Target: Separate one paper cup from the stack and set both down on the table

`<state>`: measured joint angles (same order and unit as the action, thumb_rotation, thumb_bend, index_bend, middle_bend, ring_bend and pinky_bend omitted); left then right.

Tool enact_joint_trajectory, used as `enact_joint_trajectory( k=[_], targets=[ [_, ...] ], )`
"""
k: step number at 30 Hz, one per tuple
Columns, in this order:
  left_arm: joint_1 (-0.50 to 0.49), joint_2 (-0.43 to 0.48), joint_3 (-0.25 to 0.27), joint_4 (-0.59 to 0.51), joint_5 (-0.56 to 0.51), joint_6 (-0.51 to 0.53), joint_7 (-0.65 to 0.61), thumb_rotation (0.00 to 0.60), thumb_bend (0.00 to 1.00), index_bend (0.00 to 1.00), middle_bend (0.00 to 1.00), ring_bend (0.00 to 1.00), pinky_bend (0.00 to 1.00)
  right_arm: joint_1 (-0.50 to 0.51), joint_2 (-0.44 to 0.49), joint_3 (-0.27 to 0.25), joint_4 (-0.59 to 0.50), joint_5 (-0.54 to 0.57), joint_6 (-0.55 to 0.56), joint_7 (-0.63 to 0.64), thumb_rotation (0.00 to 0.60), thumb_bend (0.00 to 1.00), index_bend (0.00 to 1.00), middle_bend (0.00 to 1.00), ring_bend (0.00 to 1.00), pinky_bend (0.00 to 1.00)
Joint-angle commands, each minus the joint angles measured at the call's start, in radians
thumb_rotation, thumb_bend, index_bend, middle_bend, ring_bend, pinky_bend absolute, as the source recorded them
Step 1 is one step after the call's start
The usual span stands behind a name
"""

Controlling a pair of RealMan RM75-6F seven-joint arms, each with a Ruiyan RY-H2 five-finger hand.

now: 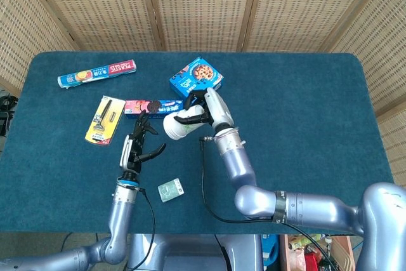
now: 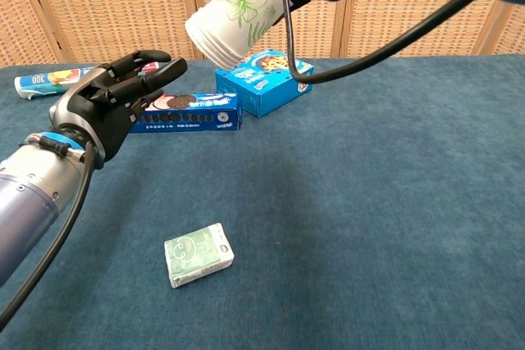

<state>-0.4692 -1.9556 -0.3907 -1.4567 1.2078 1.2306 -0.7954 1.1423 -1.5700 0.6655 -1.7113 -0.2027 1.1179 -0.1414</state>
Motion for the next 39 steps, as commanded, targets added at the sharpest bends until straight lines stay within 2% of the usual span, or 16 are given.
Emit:
enact_joint_trajectory(
  k=[1,7,33,39],
  targets=[
    [-0.003,-0.015,-0.010,0.004,-0.011,0.000,0.006,0.600,0.18,0.55,0.00,0.00,0.00,-0.003,-0.004,-0.003,0.000,-0.002,0.003,0.000,0.600,0.27,0.77,0.68,0.55,0.80],
    [-0.015,-0.036,-0.028,0.009,-0.019,-0.008,0.020,0.600,0.18,0.55,0.00,0.00,0.00,-0.004,-0.011,-0.009,0.003,-0.005,0.002,-0.008,0.600,0.27,0.77,0.68,0.55,0.80],
    [-0.045,-0.089,-0.046,0.021,-0.009,-0.029,0.035,0.600,0.19,0.57,0.00,0.00,0.00,-0.018,-0.011,-0.009,-0.018,-0.008,0.008,-0.029,0.600,0.28,0.77,0.68,0.55,0.80],
    [-0.048,-0.095,-0.049,0.022,-0.008,-0.030,0.039,0.600,0.23,0.58,0.00,0.00,0.00,-0.023,-0.007,-0.008,-0.025,-0.008,0.009,-0.032,0.600,0.28,0.77,0.68,0.55,0.80]
  ],
)
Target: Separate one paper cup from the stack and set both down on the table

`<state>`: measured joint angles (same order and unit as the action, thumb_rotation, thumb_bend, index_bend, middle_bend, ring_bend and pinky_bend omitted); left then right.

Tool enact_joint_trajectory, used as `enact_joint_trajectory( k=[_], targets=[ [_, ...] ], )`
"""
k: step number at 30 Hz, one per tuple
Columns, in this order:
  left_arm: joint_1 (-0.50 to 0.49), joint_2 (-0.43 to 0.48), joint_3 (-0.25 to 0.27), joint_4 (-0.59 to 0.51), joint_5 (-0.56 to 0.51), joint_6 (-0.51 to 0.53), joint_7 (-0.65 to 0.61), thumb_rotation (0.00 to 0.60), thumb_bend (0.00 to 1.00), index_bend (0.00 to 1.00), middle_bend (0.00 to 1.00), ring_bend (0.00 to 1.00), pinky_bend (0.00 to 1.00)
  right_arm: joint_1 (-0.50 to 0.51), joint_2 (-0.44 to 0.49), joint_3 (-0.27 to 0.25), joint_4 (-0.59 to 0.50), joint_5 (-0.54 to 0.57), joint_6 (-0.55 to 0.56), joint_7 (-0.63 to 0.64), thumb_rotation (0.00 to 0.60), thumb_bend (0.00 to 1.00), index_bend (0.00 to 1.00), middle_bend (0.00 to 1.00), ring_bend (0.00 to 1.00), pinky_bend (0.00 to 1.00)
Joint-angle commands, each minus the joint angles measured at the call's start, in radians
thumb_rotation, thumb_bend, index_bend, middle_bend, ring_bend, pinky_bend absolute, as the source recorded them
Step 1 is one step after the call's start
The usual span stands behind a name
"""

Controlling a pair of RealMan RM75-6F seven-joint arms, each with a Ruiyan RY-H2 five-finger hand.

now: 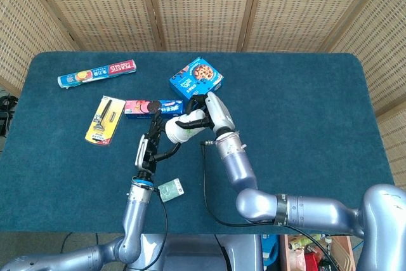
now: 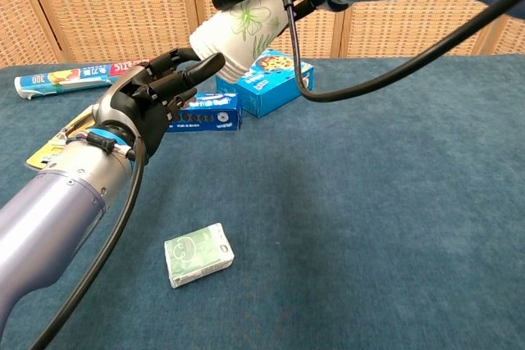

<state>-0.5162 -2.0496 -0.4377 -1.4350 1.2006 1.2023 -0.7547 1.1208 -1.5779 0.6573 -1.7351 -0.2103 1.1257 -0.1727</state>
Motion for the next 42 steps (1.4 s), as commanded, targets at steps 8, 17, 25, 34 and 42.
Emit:
enact_joint_trajectory(
  k=[8,17,25,34,42],
  targets=[
    [-0.004,-0.012,0.002,0.000,0.008,0.001,-0.001,0.600,0.23,0.60,0.00,0.00,0.00,-0.007,0.003,-0.001,-0.009,0.001,0.001,-0.001,0.600,0.28,0.77,0.68,0.55,0.80],
    [-0.014,-0.030,-0.010,0.013,0.007,0.000,-0.003,0.600,0.23,0.63,0.00,0.00,0.00,-0.017,0.010,-0.001,-0.018,-0.003,0.000,0.004,0.600,0.28,0.77,0.68,0.55,0.80],
    [-0.021,-0.043,-0.023,0.024,-0.003,0.000,0.001,0.600,0.23,0.66,0.00,0.00,0.00,-0.022,0.014,-0.002,-0.020,-0.004,-0.008,0.007,0.600,0.28,0.77,0.68,0.55,0.80],
    [-0.030,-0.055,-0.029,0.045,-0.010,-0.009,0.008,0.600,0.28,0.67,0.00,0.00,0.00,-0.029,0.020,-0.004,-0.020,-0.006,-0.015,0.013,0.600,0.28,0.77,0.68,0.55,0.80],
    [-0.038,-0.058,-0.027,0.054,-0.005,-0.021,0.005,0.600,0.37,0.67,0.00,0.00,0.00,-0.035,0.028,-0.005,-0.023,-0.005,-0.016,0.014,0.600,0.28,0.77,0.68,0.55,0.80]
  ],
)
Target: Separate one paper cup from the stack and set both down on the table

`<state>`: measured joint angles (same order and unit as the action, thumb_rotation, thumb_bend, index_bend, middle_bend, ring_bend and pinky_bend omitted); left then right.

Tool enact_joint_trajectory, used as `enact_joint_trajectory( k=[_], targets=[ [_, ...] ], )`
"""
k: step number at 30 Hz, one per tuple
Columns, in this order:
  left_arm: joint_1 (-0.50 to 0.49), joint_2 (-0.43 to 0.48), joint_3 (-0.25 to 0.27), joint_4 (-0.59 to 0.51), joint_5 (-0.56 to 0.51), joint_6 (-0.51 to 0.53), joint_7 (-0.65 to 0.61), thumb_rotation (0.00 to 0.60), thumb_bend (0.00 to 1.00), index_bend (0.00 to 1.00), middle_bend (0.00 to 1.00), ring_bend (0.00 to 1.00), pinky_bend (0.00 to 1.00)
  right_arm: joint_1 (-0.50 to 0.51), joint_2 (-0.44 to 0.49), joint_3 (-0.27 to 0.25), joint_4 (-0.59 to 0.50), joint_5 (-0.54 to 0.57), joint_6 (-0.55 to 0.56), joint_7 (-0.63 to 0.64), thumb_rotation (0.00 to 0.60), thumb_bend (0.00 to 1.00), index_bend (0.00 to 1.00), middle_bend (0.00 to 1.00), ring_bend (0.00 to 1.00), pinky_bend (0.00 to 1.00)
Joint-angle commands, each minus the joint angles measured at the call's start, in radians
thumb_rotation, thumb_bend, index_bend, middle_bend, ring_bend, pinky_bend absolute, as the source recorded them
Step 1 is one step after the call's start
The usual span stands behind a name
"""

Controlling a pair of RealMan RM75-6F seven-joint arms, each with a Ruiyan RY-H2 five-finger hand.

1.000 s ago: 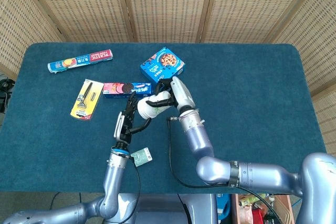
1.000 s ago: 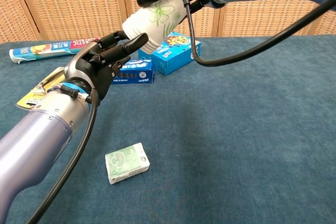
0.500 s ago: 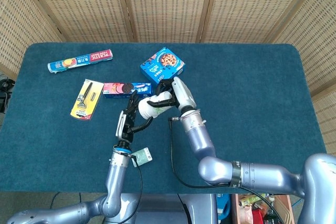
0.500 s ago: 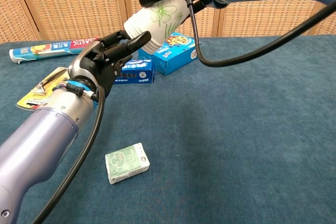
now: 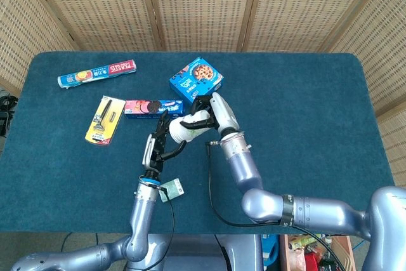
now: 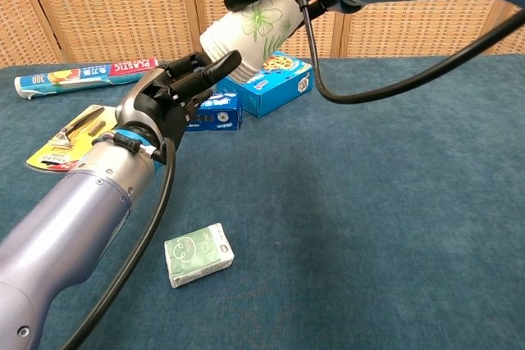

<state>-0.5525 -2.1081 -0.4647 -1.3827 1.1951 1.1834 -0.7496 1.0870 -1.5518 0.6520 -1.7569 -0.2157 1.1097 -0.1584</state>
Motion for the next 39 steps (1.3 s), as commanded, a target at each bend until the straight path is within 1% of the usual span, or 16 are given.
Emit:
enact_joint_trajectory(
  k=[1,4,11,16,18,26,33,39],
  targets=[
    [-0.002,0.000,-0.001,0.002,0.001,-0.002,0.000,0.600,0.39,0.67,0.00,0.00,0.00,-0.002,0.003,0.000,-0.002,-0.001,0.000,0.000,0.600,0.28,0.77,0.68,0.55,0.80],
    [-0.006,0.001,-0.007,0.003,-0.002,-0.008,-0.002,0.600,0.42,0.67,0.00,0.00,0.00,-0.005,0.006,-0.001,-0.005,-0.003,-0.001,0.003,0.600,0.28,0.77,0.68,0.55,0.80],
    [-0.010,0.001,-0.005,0.008,-0.003,-0.016,0.000,0.600,0.42,0.67,0.00,0.00,0.00,-0.015,0.018,-0.001,-0.008,-0.006,-0.006,0.010,0.600,0.28,0.77,0.68,0.55,0.80],
    [0.000,0.002,0.006,0.005,0.002,-0.002,0.002,0.600,0.48,0.67,0.00,0.00,0.00,-0.020,0.028,0.004,-0.010,-0.007,-0.009,0.017,0.600,0.28,0.77,0.68,0.55,0.80],
    [0.001,-0.002,0.004,0.009,-0.001,0.002,0.007,0.600,0.49,0.67,0.00,0.00,0.00,-0.021,0.030,0.004,-0.013,-0.009,-0.011,0.017,0.600,0.28,0.77,0.68,0.55,0.80],
    [-0.009,-0.007,-0.004,0.009,-0.003,-0.006,0.012,0.600,0.49,0.67,0.00,0.00,0.00,-0.024,0.035,-0.001,-0.020,-0.009,-0.012,0.023,0.600,0.28,0.77,0.68,0.55,0.80],
    [-0.015,-0.025,-0.021,0.024,-0.019,0.006,0.034,0.600,0.49,0.67,0.00,0.00,0.00,-0.024,0.039,-0.001,-0.027,-0.011,-0.011,0.026,0.600,0.28,0.77,0.68,0.55,0.80],
    [-0.024,-0.027,-0.023,0.035,-0.023,-0.009,0.041,0.600,0.49,0.67,0.00,0.00,0.00,-0.024,0.038,-0.006,-0.030,-0.014,-0.012,0.029,0.600,0.28,0.77,0.68,0.55,0.80]
  ],
)
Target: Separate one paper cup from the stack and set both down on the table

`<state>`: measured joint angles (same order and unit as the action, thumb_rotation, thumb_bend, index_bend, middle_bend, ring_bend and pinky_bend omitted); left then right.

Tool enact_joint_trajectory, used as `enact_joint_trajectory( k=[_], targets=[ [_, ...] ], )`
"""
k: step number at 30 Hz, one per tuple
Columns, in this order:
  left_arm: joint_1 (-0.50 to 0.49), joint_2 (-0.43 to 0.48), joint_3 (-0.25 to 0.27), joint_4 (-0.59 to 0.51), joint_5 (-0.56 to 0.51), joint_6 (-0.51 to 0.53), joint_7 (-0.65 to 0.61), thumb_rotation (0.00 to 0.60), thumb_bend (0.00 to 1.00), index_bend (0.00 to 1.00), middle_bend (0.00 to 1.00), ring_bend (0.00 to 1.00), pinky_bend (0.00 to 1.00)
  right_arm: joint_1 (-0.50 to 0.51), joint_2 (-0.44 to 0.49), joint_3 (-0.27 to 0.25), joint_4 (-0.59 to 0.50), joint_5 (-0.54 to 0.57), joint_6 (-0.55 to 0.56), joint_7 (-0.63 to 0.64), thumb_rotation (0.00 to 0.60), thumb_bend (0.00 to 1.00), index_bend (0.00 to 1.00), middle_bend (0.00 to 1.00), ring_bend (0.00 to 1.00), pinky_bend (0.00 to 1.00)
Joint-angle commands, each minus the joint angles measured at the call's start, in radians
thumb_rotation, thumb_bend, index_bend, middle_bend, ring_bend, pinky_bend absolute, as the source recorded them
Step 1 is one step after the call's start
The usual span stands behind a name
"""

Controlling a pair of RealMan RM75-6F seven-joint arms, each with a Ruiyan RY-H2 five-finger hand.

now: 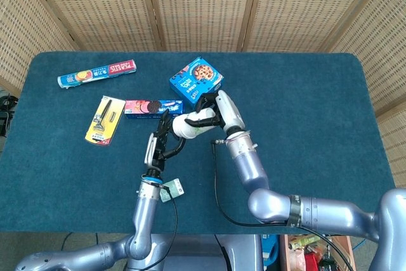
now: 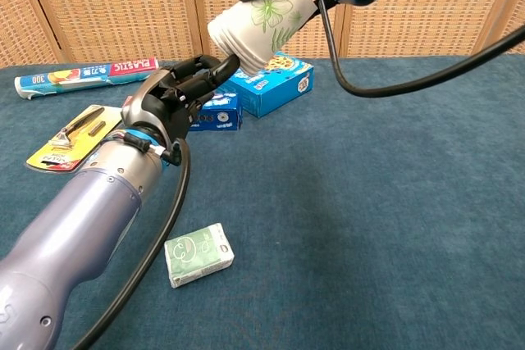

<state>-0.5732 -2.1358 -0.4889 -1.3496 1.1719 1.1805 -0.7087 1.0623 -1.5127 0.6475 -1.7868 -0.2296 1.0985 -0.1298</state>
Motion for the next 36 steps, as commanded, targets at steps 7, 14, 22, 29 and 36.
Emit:
enact_joint_trajectory(
  k=[7,14,22,29,36],
  targets=[
    [-0.001,0.012,0.017,-0.006,0.008,-0.020,-0.001,0.600,0.49,0.60,0.00,0.00,0.00,0.001,-0.001,-0.005,0.002,0.001,0.000,0.001,0.600,0.28,0.77,0.68,0.55,0.80],
    [-0.002,0.029,0.030,-0.016,0.015,-0.040,0.000,0.600,0.45,0.53,0.00,0.00,0.00,0.004,0.001,-0.004,0.002,0.003,0.003,0.000,0.600,0.28,0.77,0.68,0.55,0.80],
    [-0.012,0.051,0.038,-0.035,0.033,-0.072,-0.024,0.600,0.45,0.49,0.00,0.00,0.00,0.002,0.000,-0.008,0.003,0.004,0.002,0.003,0.600,0.28,0.77,0.68,0.55,0.80],
    [-0.017,0.048,0.036,-0.032,0.035,-0.072,-0.038,0.600,0.45,0.49,0.00,0.00,0.00,-0.001,0.003,-0.008,-0.001,0.003,0.003,0.005,0.600,0.28,0.77,0.68,0.55,0.80],
    [-0.014,0.041,0.031,-0.030,0.030,-0.059,-0.047,0.600,0.45,0.49,0.00,0.00,0.00,-0.006,0.004,-0.011,0.002,0.001,-0.003,0.011,0.600,0.28,0.77,0.68,0.55,0.80]
  ],
)
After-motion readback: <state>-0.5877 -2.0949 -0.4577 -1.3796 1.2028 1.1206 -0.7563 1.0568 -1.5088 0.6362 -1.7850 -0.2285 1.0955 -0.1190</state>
